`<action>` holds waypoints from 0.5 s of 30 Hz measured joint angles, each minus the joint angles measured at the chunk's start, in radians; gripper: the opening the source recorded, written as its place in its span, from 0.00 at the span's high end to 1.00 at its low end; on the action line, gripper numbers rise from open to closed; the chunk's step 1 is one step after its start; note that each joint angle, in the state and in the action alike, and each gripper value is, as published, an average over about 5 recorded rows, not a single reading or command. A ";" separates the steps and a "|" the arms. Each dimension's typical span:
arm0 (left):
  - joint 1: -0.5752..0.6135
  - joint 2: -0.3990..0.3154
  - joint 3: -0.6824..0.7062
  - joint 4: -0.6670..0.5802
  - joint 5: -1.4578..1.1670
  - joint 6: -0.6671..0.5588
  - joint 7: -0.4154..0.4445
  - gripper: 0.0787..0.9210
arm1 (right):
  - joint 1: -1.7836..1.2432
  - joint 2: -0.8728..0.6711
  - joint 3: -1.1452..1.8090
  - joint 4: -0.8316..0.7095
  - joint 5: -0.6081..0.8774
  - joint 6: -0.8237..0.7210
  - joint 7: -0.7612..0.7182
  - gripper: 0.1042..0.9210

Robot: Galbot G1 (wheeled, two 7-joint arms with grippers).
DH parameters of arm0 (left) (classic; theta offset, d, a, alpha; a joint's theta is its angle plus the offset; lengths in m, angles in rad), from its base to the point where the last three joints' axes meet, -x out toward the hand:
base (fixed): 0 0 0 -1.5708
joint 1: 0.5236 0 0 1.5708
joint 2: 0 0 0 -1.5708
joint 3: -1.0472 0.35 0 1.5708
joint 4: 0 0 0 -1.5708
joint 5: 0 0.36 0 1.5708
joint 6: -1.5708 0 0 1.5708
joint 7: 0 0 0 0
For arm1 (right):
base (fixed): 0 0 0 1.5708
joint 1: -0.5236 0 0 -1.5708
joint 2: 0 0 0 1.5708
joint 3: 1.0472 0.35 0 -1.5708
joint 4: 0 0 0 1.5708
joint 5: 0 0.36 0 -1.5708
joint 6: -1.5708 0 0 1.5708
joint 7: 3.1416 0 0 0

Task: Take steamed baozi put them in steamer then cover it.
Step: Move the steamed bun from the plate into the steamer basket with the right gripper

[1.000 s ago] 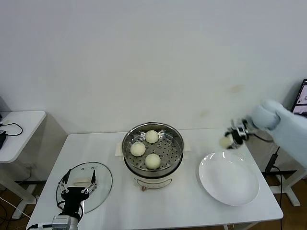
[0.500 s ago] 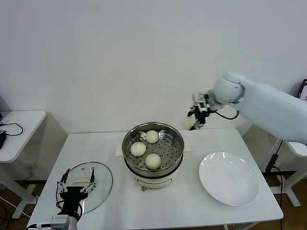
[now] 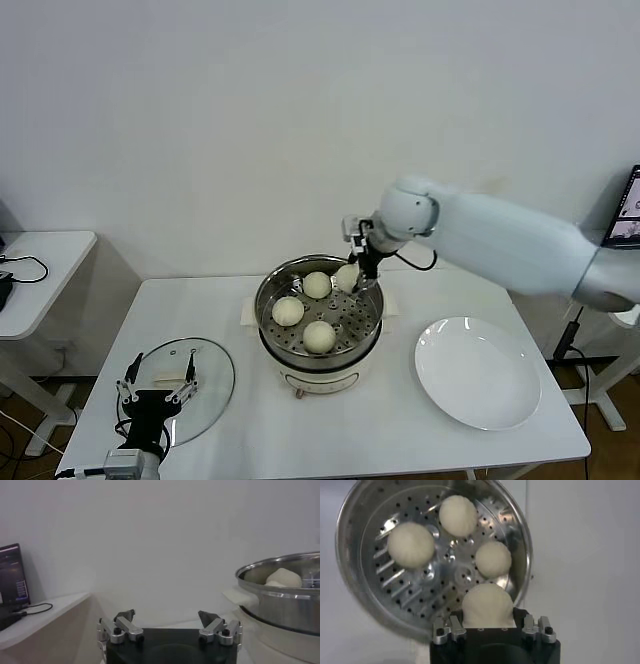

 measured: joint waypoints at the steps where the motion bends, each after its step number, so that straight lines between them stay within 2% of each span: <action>1: 0.000 0.000 -0.001 0.000 0.000 0.000 0.000 0.12 | -0.006 0.006 -0.003 -0.002 0.001 -0.007 0.004 0.37; 15: -0.010 -0.003 0.005 0.007 0.000 0.000 0.000 0.12 | -0.080 0.042 -0.018 -0.018 -0.016 -0.062 0.038 0.37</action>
